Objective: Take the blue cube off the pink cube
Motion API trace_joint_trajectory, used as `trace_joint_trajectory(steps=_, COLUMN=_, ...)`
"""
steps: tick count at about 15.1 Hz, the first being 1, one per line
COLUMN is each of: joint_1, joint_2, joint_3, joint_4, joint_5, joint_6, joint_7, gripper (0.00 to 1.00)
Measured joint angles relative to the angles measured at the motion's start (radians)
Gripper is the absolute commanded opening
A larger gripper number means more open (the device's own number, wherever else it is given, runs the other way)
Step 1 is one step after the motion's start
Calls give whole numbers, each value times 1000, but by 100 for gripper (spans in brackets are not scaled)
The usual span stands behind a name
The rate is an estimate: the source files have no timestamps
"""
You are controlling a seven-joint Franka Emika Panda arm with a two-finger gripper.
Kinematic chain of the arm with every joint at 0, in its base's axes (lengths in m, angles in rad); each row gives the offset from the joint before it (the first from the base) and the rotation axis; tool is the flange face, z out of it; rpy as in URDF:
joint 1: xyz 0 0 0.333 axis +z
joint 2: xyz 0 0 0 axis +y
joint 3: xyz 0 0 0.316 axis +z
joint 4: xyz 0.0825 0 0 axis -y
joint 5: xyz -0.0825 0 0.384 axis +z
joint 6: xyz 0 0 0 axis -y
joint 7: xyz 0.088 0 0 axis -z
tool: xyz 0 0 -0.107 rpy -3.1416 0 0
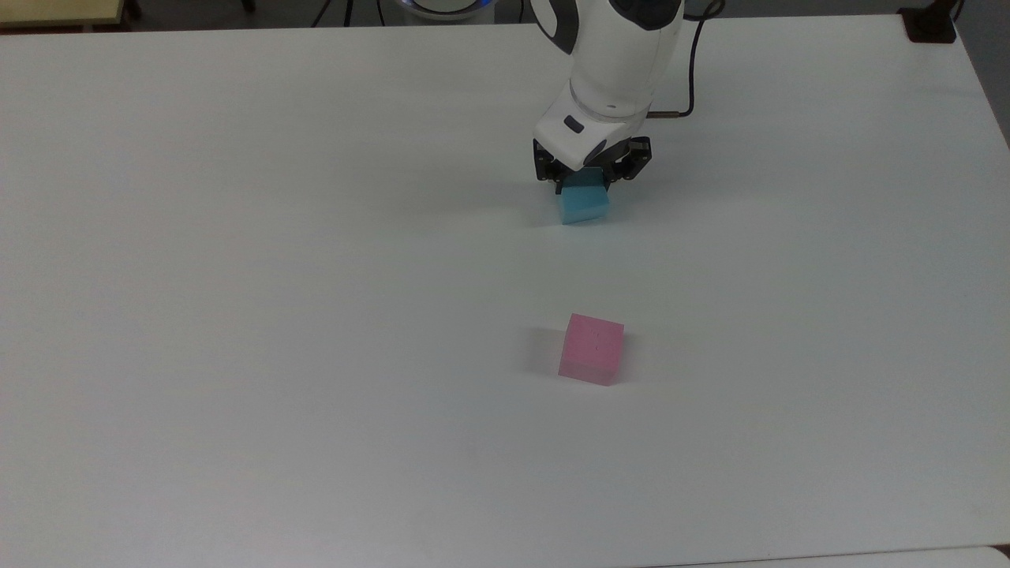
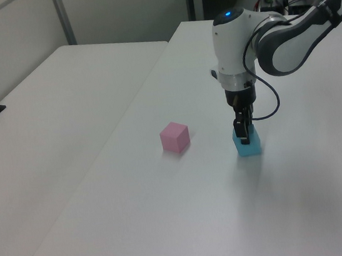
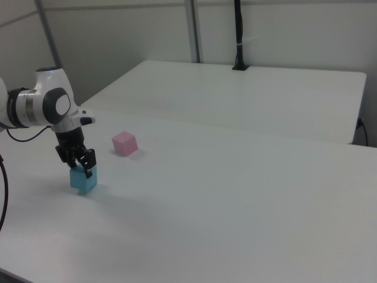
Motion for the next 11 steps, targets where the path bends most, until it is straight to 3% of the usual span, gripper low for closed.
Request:
trace_joint_trajectory(steps=7, joint_1=0, joint_2=-5, joint_3=0, joint_4=3, joint_5=0, joint_6=-23, joint_7=52, gripper=100)
trace_joint_trajectory(steps=11, joint_1=-24, joint_2=-40, joint_3=-2, joint_4=61, joint_5=-5, joint_6=-125, joint_7=27, gripper=100)
